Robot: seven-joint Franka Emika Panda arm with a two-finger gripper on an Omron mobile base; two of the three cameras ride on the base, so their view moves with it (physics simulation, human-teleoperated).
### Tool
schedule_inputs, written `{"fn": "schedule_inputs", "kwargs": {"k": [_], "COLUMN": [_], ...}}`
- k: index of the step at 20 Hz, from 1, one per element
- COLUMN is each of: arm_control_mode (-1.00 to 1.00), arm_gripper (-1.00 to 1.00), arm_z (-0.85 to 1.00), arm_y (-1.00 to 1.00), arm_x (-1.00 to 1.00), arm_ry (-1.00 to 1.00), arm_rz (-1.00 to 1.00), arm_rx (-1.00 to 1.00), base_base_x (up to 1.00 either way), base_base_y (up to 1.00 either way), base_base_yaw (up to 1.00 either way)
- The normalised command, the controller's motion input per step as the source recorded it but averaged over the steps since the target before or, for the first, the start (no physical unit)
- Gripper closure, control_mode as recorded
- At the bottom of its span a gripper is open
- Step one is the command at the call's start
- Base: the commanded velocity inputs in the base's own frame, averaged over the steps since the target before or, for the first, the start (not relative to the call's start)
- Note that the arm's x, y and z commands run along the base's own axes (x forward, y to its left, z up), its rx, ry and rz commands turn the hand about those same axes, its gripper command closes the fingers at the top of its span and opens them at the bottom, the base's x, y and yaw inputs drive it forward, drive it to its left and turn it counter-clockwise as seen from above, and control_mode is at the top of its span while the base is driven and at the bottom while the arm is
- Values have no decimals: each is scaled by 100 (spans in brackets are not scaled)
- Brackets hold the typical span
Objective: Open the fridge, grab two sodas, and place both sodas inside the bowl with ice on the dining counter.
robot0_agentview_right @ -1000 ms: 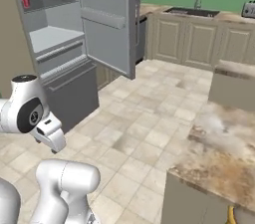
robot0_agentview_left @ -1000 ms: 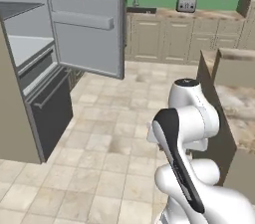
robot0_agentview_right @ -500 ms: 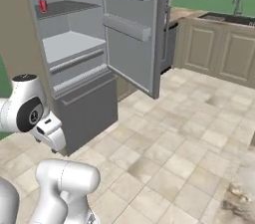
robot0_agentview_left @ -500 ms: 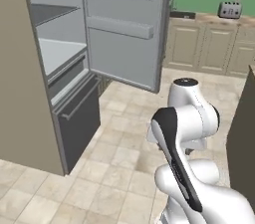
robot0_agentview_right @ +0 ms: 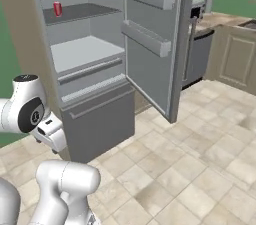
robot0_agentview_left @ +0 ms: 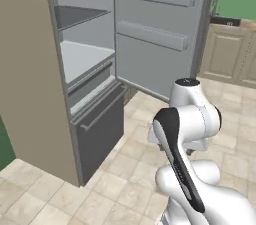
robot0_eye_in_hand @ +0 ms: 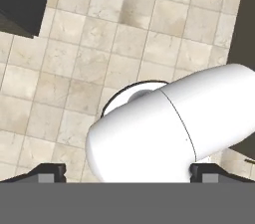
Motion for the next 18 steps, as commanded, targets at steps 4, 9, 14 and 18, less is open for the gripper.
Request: {"fn": "schedule_inputs", "kwargs": {"k": [4,9,14,18], "arm_control_mode": [100,100,100,100], "arm_gripper": [-100,-100,-100,-100], "arm_z": [0,0,0,0], "arm_y": [0,0,0,0], "arm_x": [0,0,0,0], "arm_ry": [0,0,0,0], "arm_rz": [0,0,0,0], "arm_rx": [0,0,0,0], "base_base_x": [79,65,55,44], "base_base_y": [0,0,0,-1], "base_base_yaw": [35,31,26,22]}}
